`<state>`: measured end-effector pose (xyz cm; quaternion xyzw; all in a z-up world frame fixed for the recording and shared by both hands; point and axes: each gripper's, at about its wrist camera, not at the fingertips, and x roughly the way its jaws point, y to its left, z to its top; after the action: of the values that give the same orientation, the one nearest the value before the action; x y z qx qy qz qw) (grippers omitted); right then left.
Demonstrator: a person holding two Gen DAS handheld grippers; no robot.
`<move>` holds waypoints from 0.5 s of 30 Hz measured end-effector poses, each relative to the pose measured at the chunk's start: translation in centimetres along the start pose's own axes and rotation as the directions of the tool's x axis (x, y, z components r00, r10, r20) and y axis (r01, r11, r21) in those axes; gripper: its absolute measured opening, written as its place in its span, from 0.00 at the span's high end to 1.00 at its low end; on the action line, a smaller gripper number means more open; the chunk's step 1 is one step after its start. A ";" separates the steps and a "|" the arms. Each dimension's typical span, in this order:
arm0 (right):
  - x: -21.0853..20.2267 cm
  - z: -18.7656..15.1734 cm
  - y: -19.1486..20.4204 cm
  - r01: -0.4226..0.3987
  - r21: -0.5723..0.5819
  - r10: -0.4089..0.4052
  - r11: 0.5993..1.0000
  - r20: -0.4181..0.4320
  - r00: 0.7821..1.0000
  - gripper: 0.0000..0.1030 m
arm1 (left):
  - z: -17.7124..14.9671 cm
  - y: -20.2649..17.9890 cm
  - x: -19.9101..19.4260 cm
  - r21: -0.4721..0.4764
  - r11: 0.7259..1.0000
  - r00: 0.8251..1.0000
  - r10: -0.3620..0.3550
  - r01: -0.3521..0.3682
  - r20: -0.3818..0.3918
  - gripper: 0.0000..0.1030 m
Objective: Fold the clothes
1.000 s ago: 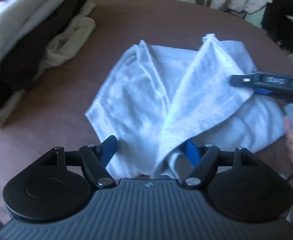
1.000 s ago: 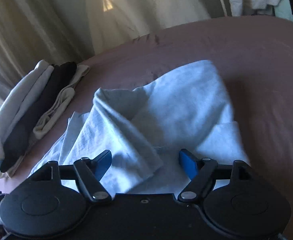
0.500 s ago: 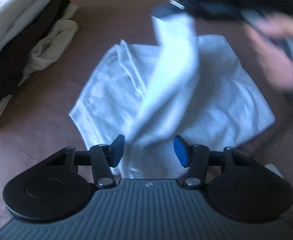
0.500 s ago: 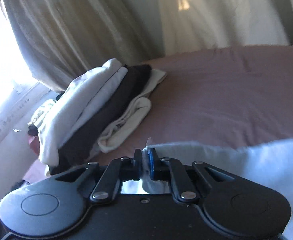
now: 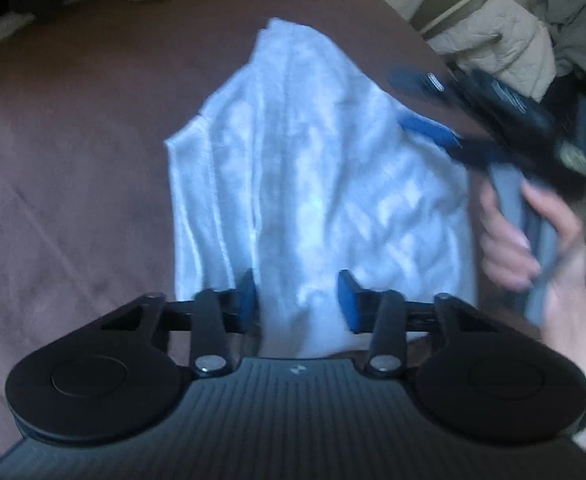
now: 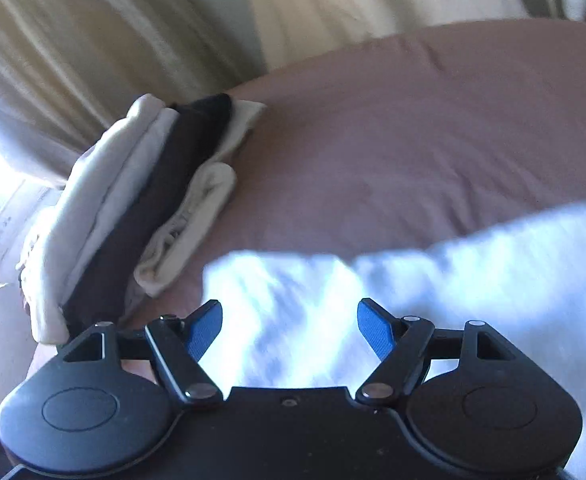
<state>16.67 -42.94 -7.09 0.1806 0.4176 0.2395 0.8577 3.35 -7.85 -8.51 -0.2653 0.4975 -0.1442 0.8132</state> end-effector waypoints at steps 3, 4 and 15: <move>-3.2 -3.3 -1.5 0.001 0.042 -0.005 0.999 0.079 0.997 0.23 | 0.0 -0.9 -0.4 0.060 0.997 0.998 0.035 -0.038 0.051 0.71; -4.1 -4.4 -2.0 0.016 0.038 -0.020 0.999 0.101 0.995 0.23 | 0.0 -1.3 -0.4 0.093 0.994 0.996 0.053 -0.060 0.073 0.78; -9.9 -9.5 -2.3 0.272 -0.188 -0.238 0.944 0.185 0.954 0.23 | 2.8 -4.8 -5.4 0.262 0.954 0.957 0.072 -0.149 0.281 0.96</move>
<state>4.28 -49.38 -7.61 0.0513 0.3394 0.1542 0.9265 3.47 -8.31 -0.76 -0.1360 0.3714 -0.1296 0.9093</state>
